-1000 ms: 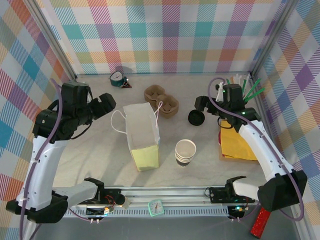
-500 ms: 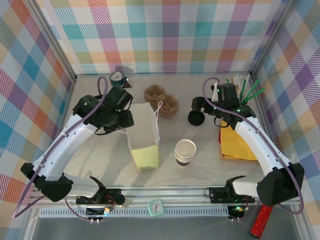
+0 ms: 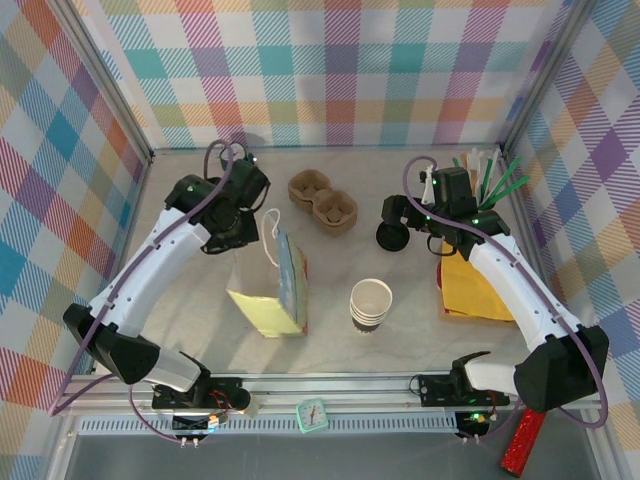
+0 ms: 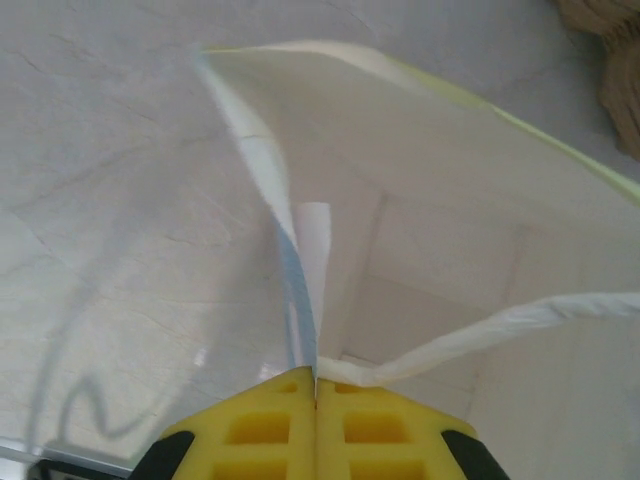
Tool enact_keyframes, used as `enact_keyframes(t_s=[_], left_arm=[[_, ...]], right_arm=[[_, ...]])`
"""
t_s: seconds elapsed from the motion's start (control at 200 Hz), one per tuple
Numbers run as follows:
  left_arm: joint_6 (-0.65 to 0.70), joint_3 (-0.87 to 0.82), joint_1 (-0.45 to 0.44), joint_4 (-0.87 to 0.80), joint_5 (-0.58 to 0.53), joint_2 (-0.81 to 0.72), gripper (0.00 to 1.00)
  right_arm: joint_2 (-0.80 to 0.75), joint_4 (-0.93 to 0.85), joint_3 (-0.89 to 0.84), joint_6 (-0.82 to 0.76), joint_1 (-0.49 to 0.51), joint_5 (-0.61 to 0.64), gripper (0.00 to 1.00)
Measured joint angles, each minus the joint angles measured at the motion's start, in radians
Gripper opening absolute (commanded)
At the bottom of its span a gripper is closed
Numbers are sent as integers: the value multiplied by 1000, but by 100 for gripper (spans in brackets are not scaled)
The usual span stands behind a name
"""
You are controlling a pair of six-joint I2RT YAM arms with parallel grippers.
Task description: Pack the takeout coffee
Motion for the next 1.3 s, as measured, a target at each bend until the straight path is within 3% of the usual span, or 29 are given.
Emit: enact_keyframes(t_s=[0.27, 0.74, 0.915, 0.985, 1.025, 1.105, 1.175, 1.24, 1.3], left_arm=[[179, 70, 229, 50, -1, 40, 0], [425, 208, 495, 208, 55, 220, 0], [453, 227, 559, 222, 79, 238, 27], [455, 237, 561, 222, 82, 237, 34], [454, 240, 561, 223, 84, 237, 44], [455, 246, 561, 220, 89, 237, 47], [457, 266, 561, 210, 103, 237, 64], [449, 286, 561, 209, 120, 233, 69], [443, 300, 560, 208, 136, 223, 82]], right_arm=[[19, 0, 19, -4, 10, -8, 99], [135, 0, 92, -4, 44, -28, 99], [150, -2, 103, -8, 51, -31, 99], [155, -4, 105, -12, 52, -32, 99], [159, -5, 106, -13, 52, -34, 99], [174, -18, 119, -19, 52, -38, 99], [191, -29, 137, -23, 53, -47, 99], [201, -34, 150, -27, 57, -56, 99], [205, -35, 155, -27, 63, -61, 99]])
